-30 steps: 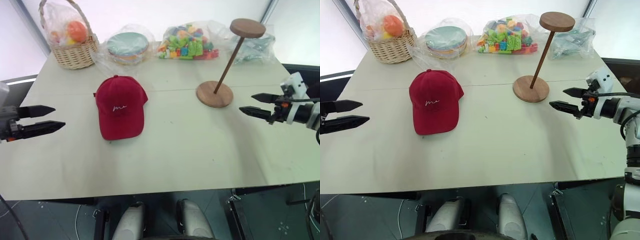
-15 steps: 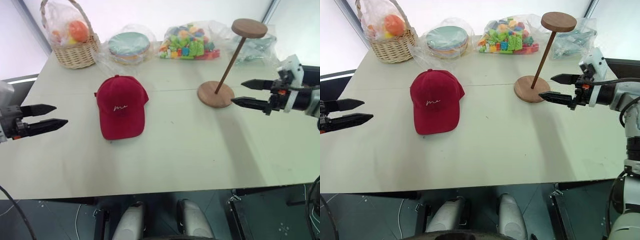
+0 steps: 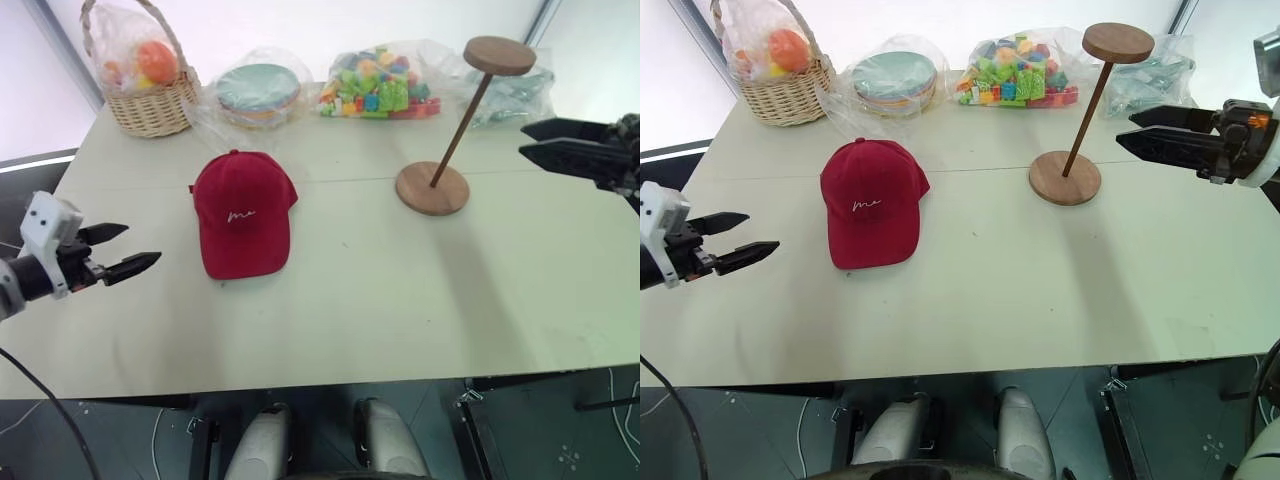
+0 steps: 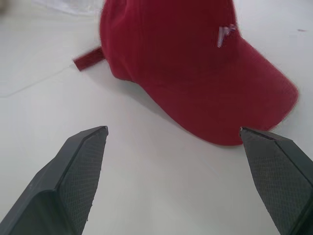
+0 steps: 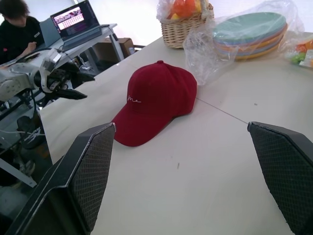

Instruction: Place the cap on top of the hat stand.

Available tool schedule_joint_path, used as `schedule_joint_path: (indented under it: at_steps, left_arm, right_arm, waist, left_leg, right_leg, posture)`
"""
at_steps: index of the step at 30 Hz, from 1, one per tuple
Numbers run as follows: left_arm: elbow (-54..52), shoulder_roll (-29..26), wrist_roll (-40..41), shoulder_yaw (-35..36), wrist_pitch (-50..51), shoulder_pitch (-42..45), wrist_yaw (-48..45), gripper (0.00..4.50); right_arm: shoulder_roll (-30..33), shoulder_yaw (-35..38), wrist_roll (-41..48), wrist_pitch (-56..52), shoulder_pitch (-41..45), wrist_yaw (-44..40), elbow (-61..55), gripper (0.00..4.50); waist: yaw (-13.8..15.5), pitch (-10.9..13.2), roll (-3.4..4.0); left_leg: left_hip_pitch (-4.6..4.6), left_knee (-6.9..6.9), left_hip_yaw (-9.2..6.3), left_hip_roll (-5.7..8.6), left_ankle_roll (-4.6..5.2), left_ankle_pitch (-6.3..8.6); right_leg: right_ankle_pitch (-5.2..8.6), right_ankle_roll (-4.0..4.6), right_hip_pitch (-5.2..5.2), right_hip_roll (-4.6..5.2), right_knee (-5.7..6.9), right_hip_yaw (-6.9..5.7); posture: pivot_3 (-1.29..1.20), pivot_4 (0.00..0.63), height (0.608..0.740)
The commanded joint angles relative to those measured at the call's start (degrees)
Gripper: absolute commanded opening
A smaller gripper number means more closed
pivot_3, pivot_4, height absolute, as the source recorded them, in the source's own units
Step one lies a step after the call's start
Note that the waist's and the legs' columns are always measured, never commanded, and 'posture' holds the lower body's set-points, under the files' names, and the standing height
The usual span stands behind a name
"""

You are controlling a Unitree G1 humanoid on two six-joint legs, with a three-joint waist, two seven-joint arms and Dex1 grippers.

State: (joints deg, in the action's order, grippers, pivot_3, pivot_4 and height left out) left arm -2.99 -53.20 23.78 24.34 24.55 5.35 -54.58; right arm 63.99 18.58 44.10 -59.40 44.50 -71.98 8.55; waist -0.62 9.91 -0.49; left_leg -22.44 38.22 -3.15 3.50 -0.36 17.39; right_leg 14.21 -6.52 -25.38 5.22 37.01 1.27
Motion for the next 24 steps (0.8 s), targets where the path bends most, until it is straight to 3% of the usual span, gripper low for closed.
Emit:
schedule_joint_path:
  at_steps: [1, 8, 11, 16, 24]
  left_arm:
    - [-7.3, 2.2, -7.9, -3.0, -11.6, -5.5, 3.4, 4.5]
    - [-4.8, 8.3, -27.1, -8.6, -40.7, -10.2, 17.2, 4.5]
    - [-3.2, 8.6, -32.2, -10.7, -46.8, -9.0, 21.0, 4.5]
    - [-2.6, 9.5, -37.6, -13.8, -46.1, -5.8, 25.2, 4.5]
    - [-8.4, 14.3, -36.2, -18.3, -39.0, -6.7, 24.6, 4.5]
  right_arm:
    - [0.0, 2.2, 0.5, 3.2, -0.9, -0.2, -1.4, 4.43]
    - [-1.2, 1.8, 0.1, 6.9, -3.2, 0.2, -1.0, 4.43]
    - [-1.1, 1.6, -0.2, 7.7, -3.3, 0.2, -0.3, 4.43]
    - [-1.0, 2.0, -0.3, 8.3, -4.5, 0.4, -0.7, 4.43]
    - [-1.9, 1.9, -0.6, 9.7, -5.7, 1.6, -0.1, 4.43]
  waist:
    - [-0.1, 0.0, 0.0]
    - [0.1, 0.0, 0.0]
    - [0.4, 0.0, 0.0]
    - [1.1, 0.0, 0.01]
    - [1.3, 0.0, 0.02]
  left_leg:
    - [0.0, -0.01, 0.02, 0.0, -0.01, 0.0]
    - [0.02, -0.01, 0.09, -0.01, 0.02, 0.01]
    - [0.02, 0.01, 0.11, 0.01, 0.04, 0.02]
    - [0.02, 0.02, 0.12, 0.01, 0.06, 0.02]
    - [0.02, 0.04, 0.14, 0.01, 0.09, 0.04]
  right_leg:
    - [0.0, 0.0, 0.01, 0.0, -0.04, 0.01]
    - [0.0, 0.01, 0.01, 0.02, -0.05, 0.01]
    - [0.0, 0.01, 0.02, 0.07, -0.05, 0.0]
    - [0.0, 0.0, 0.01, 0.06, -0.02, -0.03]
    - [-0.01, 0.0, 0.01, 0.06, 0.0, -0.04]
  posture:
    - [0.0, 0.15, 0.74]
    - [0.0, 0.15, 0.74]
    - [0.0, 0.15, 0.74]
    - [0.0, 0.15, 0.74]
    - [0.0, 0.15, 0.74]
